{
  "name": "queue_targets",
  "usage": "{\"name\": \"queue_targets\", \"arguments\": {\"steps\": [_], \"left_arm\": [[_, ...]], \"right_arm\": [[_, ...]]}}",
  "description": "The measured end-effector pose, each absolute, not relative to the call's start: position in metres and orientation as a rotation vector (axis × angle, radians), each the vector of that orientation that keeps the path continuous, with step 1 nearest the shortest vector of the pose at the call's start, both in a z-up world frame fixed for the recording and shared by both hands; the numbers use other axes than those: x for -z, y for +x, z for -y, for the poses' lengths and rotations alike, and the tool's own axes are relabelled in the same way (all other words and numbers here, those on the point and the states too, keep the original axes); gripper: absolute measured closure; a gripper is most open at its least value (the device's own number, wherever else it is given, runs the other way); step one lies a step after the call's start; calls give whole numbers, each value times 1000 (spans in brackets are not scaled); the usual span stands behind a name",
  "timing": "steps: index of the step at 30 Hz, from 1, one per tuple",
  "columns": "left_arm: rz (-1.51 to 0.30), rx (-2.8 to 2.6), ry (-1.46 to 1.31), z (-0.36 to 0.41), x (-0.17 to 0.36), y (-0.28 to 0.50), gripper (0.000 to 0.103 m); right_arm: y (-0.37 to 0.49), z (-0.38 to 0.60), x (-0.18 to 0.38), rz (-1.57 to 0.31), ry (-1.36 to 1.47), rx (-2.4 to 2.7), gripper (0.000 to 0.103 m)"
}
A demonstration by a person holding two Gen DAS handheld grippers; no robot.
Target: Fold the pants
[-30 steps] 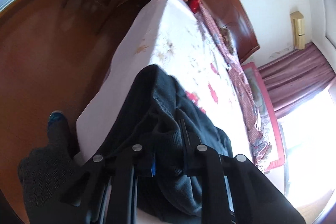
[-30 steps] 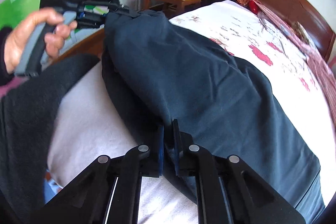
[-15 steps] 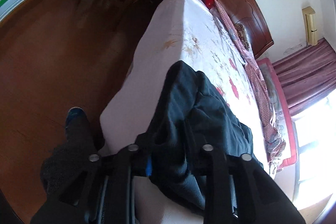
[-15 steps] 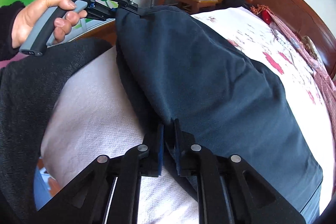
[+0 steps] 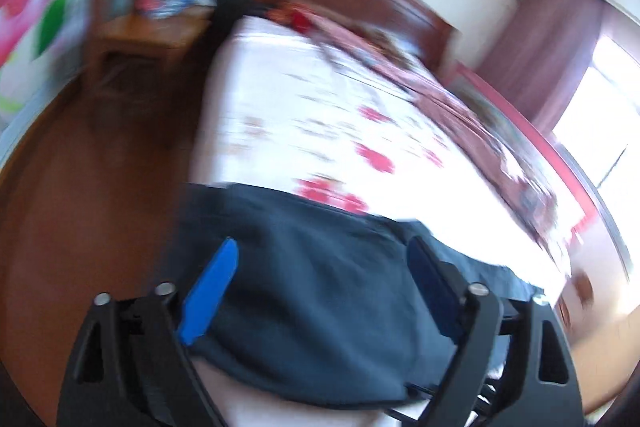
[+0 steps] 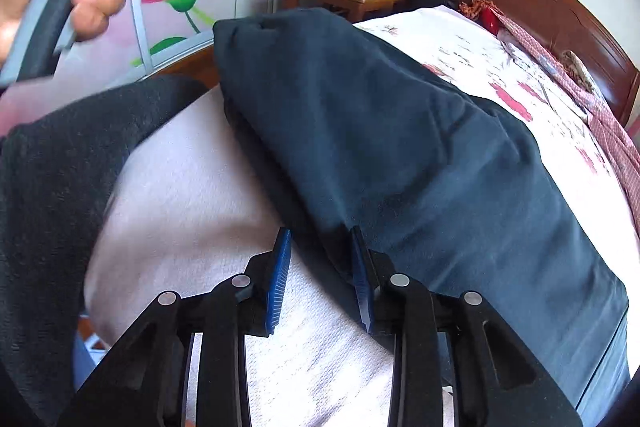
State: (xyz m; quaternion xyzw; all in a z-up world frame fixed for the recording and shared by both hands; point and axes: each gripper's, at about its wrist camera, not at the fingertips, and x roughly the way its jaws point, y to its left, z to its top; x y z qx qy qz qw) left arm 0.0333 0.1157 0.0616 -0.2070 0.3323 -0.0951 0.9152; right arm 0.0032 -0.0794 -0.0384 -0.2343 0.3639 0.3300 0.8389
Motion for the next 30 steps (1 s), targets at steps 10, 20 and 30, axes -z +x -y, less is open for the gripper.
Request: {"name": "queue_targets", "arguments": {"steps": [10, 20, 30], "left_arm": [[-995, 652, -413, 13, 21, 49, 13], [-968, 648, -51, 48, 23, 24, 5], [-968, 587, 66, 57, 21, 21, 2]], "right_arm": [[-7, 231, -1, -859, 64, -436, 68], [-27, 561, 44, -604, 988, 311, 34], [-5, 679, 82, -528, 1086, 464, 34]]}}
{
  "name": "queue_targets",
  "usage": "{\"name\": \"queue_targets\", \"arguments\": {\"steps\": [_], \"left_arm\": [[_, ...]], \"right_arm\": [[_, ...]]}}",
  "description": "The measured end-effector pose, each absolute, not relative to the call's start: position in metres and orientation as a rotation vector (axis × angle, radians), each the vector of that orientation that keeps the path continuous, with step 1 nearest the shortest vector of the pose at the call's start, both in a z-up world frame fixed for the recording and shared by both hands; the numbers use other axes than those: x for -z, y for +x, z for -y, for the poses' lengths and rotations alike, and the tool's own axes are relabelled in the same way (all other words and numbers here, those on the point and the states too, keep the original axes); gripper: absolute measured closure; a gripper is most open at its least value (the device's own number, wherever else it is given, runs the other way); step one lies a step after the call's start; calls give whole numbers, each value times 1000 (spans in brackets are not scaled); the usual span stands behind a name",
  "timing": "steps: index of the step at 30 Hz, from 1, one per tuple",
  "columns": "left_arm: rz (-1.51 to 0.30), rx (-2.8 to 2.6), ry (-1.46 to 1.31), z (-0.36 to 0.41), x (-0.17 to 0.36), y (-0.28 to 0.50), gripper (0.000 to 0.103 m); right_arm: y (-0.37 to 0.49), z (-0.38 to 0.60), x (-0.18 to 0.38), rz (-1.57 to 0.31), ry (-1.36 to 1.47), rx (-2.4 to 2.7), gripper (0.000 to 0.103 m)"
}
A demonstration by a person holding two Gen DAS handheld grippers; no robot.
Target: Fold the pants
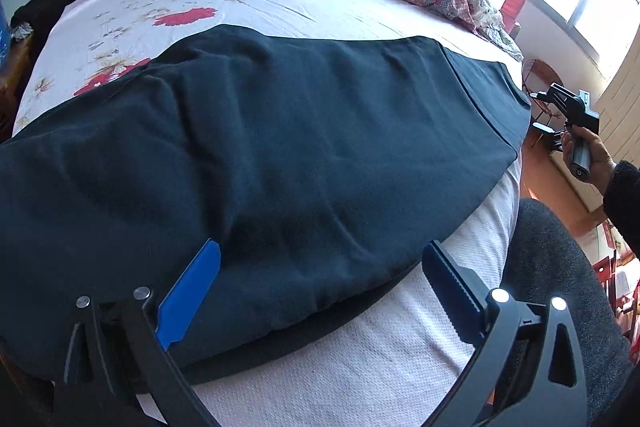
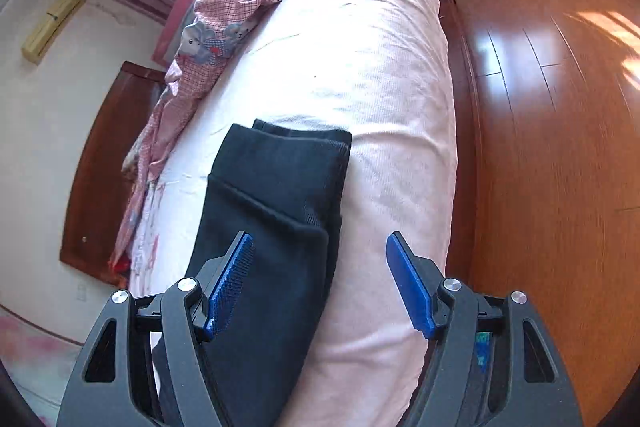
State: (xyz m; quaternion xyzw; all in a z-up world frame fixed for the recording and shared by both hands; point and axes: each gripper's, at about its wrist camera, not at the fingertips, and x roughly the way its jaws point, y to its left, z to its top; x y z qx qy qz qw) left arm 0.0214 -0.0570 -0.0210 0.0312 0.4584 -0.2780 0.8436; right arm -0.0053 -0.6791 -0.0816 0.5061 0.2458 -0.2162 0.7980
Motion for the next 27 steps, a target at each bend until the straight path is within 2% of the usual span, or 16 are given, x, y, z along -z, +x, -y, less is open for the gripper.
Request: {"name": "queue_targets", "arguments": {"steps": [4, 6, 7, 11, 16, 20, 27], "left_arm": [[-975, 565, 114, 63, 22, 20, 2], [-978, 559, 123, 64, 22, 20, 2], [-979, 557, 127, 64, 22, 20, 2], [-979, 549, 146, 65, 23, 19, 2], [-978, 551, 139, 64, 23, 18, 2], [-977, 558, 119, 62, 21, 19, 2], [-986, 521, -97, 26, -2, 31, 2]], "right_arm": [[-10, 698, 94, -490, 1127, 463, 37], [-1, 701, 94, -478, 1118, 425, 50], [2, 699, 93, -490, 1093, 422, 67], [5, 697, 88, -500, 1063, 408, 85], [6, 686, 61, -493, 986, 421, 89], [14, 662, 17, -474, 853, 379, 89], [50, 540, -70, -539, 363, 204, 89]]}}
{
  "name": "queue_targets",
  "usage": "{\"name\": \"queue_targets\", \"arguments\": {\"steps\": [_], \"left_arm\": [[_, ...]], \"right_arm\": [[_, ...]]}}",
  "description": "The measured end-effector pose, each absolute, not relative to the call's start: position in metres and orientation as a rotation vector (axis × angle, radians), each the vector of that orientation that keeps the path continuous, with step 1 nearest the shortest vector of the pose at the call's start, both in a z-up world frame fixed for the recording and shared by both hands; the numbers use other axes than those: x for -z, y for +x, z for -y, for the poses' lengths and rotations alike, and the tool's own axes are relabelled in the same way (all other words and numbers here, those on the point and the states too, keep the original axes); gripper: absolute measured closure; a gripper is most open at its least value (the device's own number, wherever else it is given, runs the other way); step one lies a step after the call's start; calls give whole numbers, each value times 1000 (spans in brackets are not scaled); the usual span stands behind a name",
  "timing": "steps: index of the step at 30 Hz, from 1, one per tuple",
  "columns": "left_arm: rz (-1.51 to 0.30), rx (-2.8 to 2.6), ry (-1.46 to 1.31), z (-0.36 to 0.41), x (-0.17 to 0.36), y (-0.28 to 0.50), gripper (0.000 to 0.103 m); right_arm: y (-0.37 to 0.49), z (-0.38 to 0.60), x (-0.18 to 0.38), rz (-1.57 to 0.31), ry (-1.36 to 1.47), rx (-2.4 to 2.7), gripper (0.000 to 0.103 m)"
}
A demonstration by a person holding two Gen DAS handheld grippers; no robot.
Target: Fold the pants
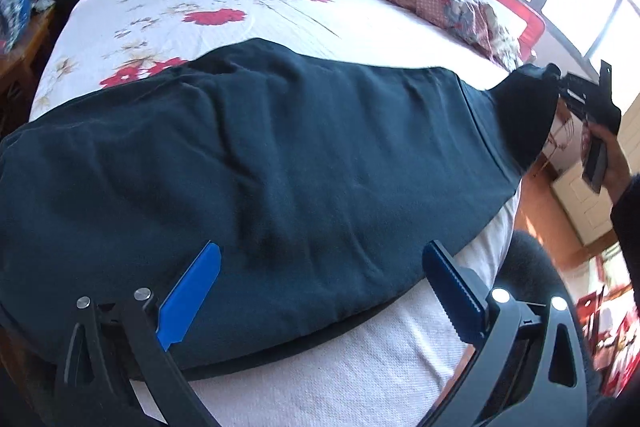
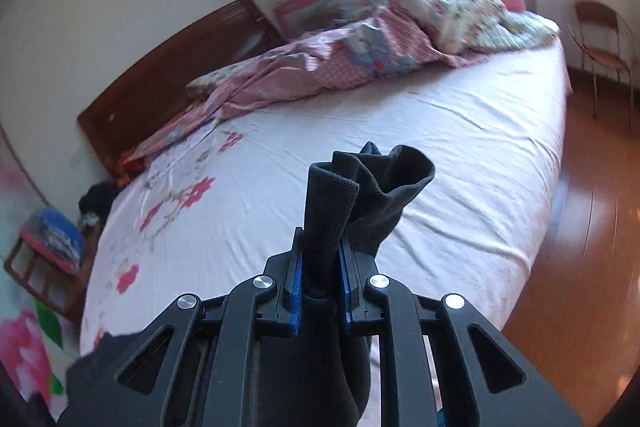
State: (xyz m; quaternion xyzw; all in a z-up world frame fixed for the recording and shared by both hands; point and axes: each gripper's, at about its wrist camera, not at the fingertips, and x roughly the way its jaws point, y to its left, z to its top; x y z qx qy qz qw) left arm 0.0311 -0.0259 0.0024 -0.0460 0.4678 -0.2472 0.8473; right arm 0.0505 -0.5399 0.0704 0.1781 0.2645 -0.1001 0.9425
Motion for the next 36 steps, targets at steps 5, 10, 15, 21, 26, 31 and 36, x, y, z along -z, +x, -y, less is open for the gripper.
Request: {"name": "queue_targets", "arguments": {"steps": [5, 10, 15, 21, 26, 31, 36], "left_arm": [[-899, 417, -265, -33, -32, 31, 2], [-848, 302, -380, -92, -43, 23, 2], [-853, 225, -453, -128, -35, 13, 2], [-881, 223, -482, -133, -20, 11, 2], [-892, 262, -476, -119, -17, 14, 2], [-891, 280, -463, -113, -21, 14, 2], [-918, 249, -499, -122, -13, 10, 2]], "right_arm": [[54, 399, -74, -592, -24, 35, 89], [45, 277, 8, -752, -379, -96, 89], [34, 239, 55, -781, -615, -88, 89], [22, 220, 17, -665, -610, -89, 89], [22, 177, 54, -680, -708, -159, 89], [18, 166, 59, -743, -758, -206, 73], [2, 208, -10, -666, -426, -277, 40]]}}
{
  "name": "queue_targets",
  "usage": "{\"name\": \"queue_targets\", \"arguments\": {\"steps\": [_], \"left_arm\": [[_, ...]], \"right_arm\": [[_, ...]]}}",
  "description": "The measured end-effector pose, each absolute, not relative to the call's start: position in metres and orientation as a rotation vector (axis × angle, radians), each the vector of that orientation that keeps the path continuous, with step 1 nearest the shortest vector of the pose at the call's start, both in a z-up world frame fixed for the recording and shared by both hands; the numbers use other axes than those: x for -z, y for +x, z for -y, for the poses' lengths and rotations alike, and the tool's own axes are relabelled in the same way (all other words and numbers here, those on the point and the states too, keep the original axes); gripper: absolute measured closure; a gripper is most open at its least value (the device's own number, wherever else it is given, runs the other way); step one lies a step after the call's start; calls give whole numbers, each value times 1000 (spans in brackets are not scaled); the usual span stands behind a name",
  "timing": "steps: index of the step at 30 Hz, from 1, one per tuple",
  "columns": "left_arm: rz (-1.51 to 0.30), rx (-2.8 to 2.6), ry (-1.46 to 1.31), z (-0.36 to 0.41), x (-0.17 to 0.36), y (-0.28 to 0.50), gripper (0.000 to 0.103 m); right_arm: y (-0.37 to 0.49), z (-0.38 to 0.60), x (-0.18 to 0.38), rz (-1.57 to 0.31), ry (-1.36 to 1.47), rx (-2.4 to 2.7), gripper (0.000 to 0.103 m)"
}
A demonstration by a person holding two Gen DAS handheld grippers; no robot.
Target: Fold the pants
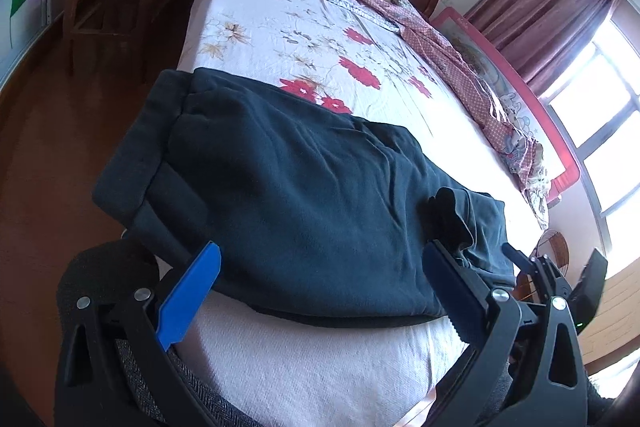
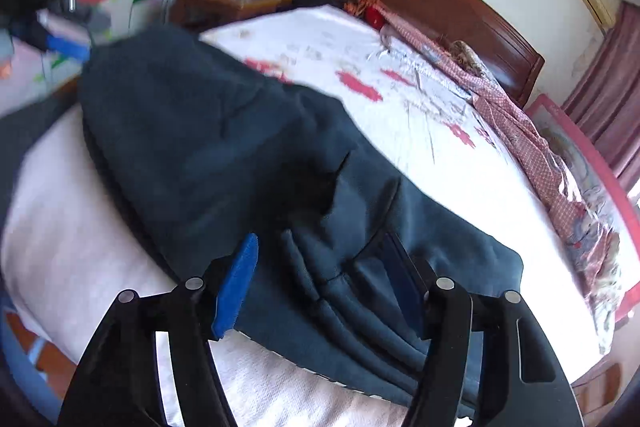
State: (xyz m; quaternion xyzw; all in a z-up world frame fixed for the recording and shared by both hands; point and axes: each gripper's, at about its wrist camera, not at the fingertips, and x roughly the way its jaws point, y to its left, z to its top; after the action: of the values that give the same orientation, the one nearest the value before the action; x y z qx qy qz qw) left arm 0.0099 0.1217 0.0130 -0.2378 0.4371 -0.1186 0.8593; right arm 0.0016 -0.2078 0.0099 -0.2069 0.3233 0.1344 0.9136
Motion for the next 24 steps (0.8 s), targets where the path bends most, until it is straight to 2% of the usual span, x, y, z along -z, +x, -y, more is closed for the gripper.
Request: {"name": "queue_targets", "arguments": {"steps": [3, 4, 5, 7, 8, 9, 12, 18, 21, 23, 24], "left_arm": [[-949, 249, -541, -122, -3, 9, 2], [-957, 252, -545, -120, -1, 9, 2], [-964, 256, -546, -118, 1, 9, 2], [-974, 271, -543, -112, 2, 8, 2], [-975, 280, -539, -109, 1, 8, 2], [-975, 286, -534, -107, 0, 7, 2], [-970, 290, -519, -106, -2, 5, 2], [-987, 254, -561, -116, 4, 2, 2], [-996, 241, -612, -122, 11, -1, 2], [-1025, 245, -664, -123, 18, 0, 2], [-1033, 244, -689, -124, 20, 0, 2]], "right_arm": [[24, 233, -10, -691, -349, -128, 41], [32, 234, -7, -692, -358, -94, 48], [38, 231, -2, -696, -351, -86, 62], [48, 219, 9, -696, -390, -67, 78], [48, 209, 19, -707, -448, -82, 91], [49, 197, 33, -727, -515, -114, 98], [44, 170, 64, -661, -771, -99, 102], [30, 184, 21, -638, -597, -127, 102], [34, 174, 48, -724, -667, -176, 102], [23, 166, 55, -659, -759, -178, 102], [24, 169, 46, -679, -706, -201, 102]]}}
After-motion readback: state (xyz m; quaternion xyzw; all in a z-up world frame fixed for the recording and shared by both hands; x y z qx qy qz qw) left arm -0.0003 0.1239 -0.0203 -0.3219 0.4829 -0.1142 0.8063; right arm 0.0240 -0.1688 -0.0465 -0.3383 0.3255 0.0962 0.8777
